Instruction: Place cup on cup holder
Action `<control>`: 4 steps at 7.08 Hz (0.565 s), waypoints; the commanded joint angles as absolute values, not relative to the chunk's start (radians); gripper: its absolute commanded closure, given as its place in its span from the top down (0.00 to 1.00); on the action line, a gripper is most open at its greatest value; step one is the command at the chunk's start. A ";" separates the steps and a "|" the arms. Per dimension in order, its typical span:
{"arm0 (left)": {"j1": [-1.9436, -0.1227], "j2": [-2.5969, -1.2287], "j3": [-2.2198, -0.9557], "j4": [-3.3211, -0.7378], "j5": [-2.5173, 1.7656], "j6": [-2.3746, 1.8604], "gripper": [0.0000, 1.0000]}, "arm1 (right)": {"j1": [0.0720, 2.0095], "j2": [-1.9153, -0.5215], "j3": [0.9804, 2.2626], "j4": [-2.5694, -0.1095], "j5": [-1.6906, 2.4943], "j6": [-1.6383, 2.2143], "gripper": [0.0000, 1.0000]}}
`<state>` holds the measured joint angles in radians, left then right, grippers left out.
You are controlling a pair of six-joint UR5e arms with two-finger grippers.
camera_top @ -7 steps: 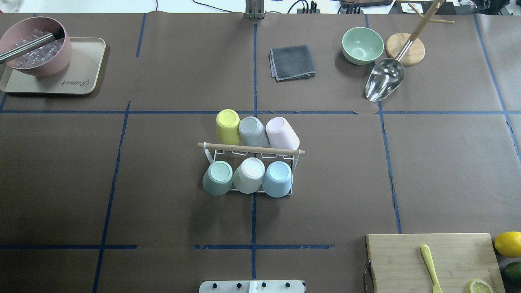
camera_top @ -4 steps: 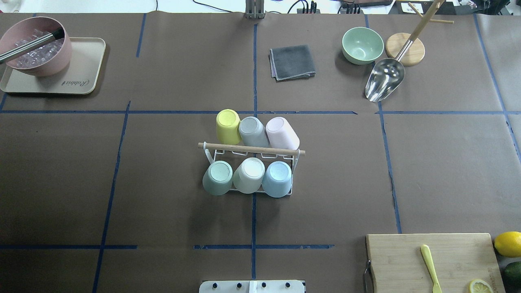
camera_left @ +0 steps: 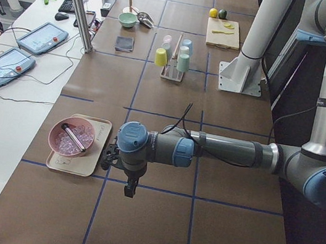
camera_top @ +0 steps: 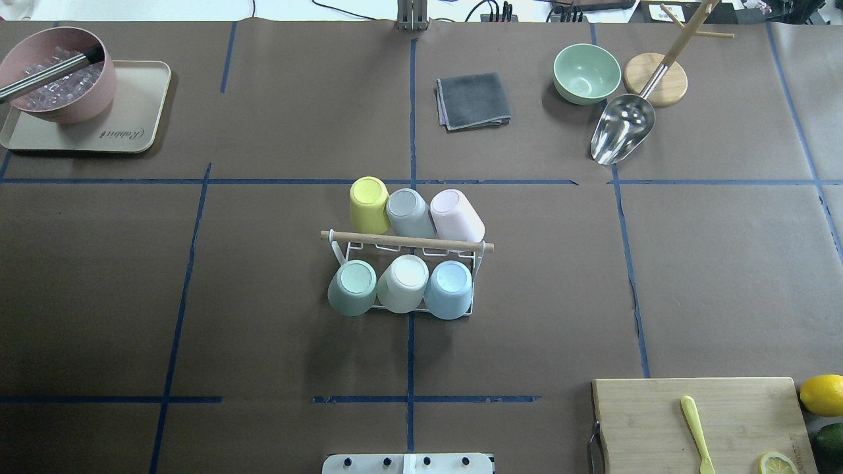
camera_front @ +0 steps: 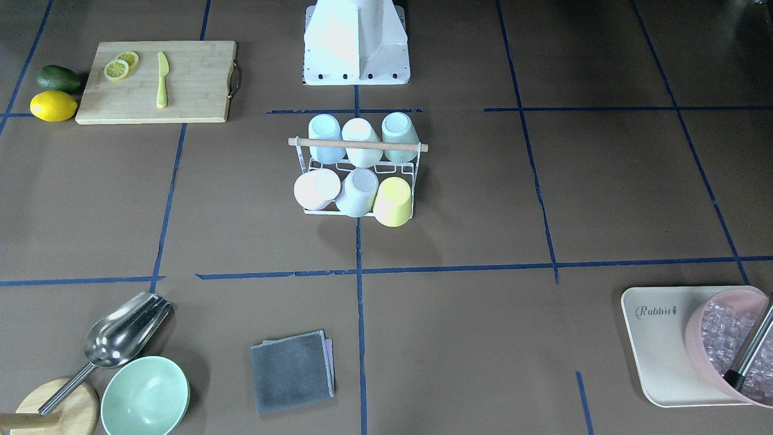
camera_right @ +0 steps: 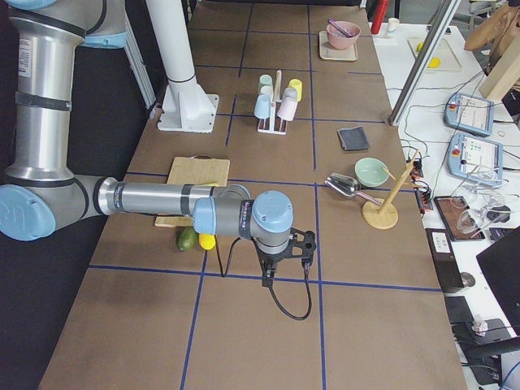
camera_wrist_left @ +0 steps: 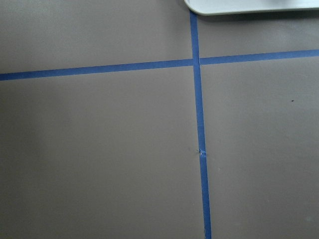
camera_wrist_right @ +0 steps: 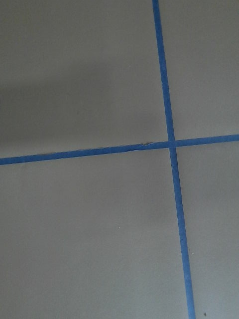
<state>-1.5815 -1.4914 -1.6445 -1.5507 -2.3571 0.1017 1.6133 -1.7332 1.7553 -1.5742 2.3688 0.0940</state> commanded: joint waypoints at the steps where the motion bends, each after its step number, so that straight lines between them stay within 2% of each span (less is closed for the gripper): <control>1: -1.582 -1.493 -1.643 -1.549 -2.358 0.101 1.00 | 1.599 -1.718 1.747 -1.571 2.373 0.094 1.00; 4: -1.582 -1.499 -1.638 -1.551 -2.358 0.101 1.00 | 1.577 -1.641 1.710 -1.574 2.379 0.095 1.00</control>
<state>-1.5815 -1.4944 -1.6406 -1.5497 -2.3577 0.1012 1.5802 -1.6561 1.7224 -1.5739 2.3756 0.0950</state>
